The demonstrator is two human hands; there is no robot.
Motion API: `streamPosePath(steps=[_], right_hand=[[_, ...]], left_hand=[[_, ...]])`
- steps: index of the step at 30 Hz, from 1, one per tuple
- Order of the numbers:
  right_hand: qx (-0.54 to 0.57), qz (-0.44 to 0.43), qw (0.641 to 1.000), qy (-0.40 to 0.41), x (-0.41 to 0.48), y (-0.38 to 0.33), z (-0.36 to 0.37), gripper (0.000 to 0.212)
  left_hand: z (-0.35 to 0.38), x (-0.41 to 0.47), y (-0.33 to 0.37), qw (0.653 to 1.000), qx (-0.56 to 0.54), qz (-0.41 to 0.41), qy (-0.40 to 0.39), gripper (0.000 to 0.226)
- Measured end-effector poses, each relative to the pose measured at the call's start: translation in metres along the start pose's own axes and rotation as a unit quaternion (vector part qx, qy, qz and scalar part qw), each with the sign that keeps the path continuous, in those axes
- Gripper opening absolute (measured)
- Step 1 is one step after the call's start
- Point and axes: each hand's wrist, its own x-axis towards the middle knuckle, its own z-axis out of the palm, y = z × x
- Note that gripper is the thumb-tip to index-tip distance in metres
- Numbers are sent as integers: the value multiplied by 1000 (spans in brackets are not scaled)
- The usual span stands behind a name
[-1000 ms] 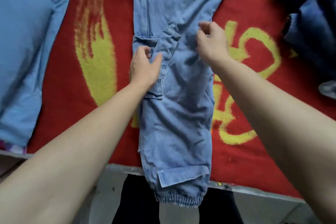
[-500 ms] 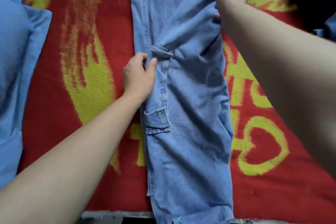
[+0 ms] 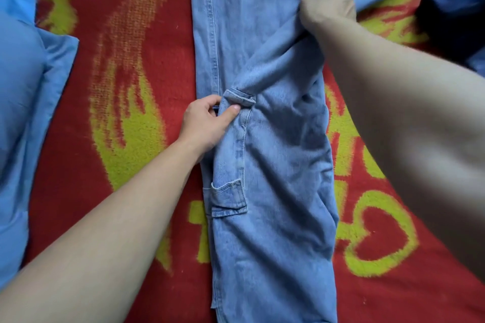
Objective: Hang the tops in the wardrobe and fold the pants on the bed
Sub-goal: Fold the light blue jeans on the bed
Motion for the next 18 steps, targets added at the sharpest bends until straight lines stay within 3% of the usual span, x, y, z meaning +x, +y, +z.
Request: streamPosePath(steps=[5,8,11,16,18], right_hand=[[120,-27,988,90,-19,-11,3,41],[184,-102,965,159,-29,-32,5,39],[174,-178,955,162,-33,-48,13,34],[124,-84,982,116,-11,-48,5,36],[76,-100,985,120,-2,-54,-4,29]], left_hand=[[-2,-3,5,995,-92,-32,-35,6],[-5,-6,6,987,-149,-43,-40,8],[-7,-5,7,982,-178,-54,-38,10],[-7,-7,10,971,-224,-68,-49,12],[-9,-7,14,964,-249,-71,-68,12]])
